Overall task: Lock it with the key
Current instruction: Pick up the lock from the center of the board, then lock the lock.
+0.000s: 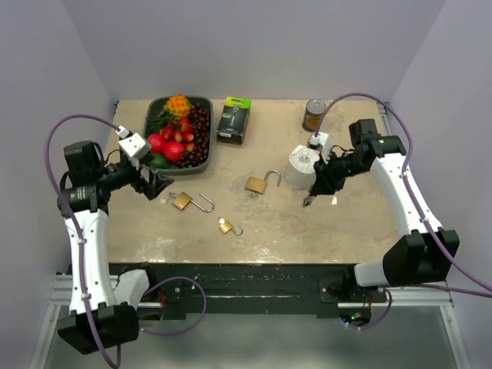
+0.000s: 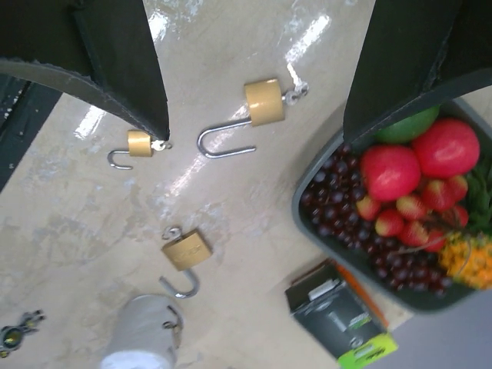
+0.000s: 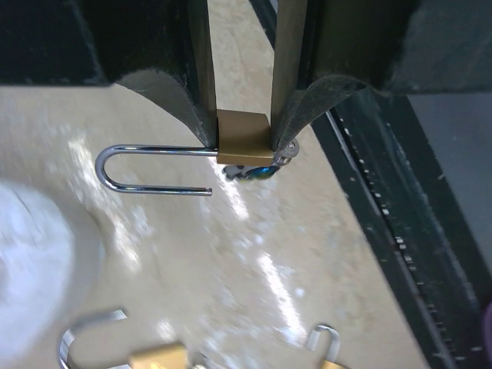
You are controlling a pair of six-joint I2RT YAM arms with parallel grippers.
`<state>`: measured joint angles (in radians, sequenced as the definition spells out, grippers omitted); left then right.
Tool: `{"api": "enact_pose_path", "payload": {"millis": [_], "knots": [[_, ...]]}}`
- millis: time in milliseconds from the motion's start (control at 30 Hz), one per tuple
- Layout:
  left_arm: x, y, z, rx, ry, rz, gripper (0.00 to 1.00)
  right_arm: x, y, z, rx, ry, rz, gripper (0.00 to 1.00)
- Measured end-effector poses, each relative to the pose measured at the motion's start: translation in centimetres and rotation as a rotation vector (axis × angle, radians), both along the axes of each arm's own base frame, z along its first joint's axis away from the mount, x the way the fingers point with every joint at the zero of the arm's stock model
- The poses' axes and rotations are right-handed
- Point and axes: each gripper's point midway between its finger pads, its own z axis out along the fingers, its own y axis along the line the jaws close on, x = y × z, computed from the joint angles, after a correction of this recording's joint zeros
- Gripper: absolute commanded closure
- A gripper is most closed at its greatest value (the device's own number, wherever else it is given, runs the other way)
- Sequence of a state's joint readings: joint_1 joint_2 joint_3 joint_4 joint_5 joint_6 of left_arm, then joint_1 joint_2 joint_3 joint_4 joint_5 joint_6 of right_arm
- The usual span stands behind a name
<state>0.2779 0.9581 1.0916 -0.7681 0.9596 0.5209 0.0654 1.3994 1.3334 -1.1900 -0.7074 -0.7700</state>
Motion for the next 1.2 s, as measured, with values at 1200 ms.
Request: {"api": "enact_pose_path", "payload": {"millis": [1200], "knots": [[-10.7,-21.2,0.6,-0.375,0.286,-0.964,0.23,-15.0,18.0,7.6,0.238,-0.212,1.005,1.00]]}}
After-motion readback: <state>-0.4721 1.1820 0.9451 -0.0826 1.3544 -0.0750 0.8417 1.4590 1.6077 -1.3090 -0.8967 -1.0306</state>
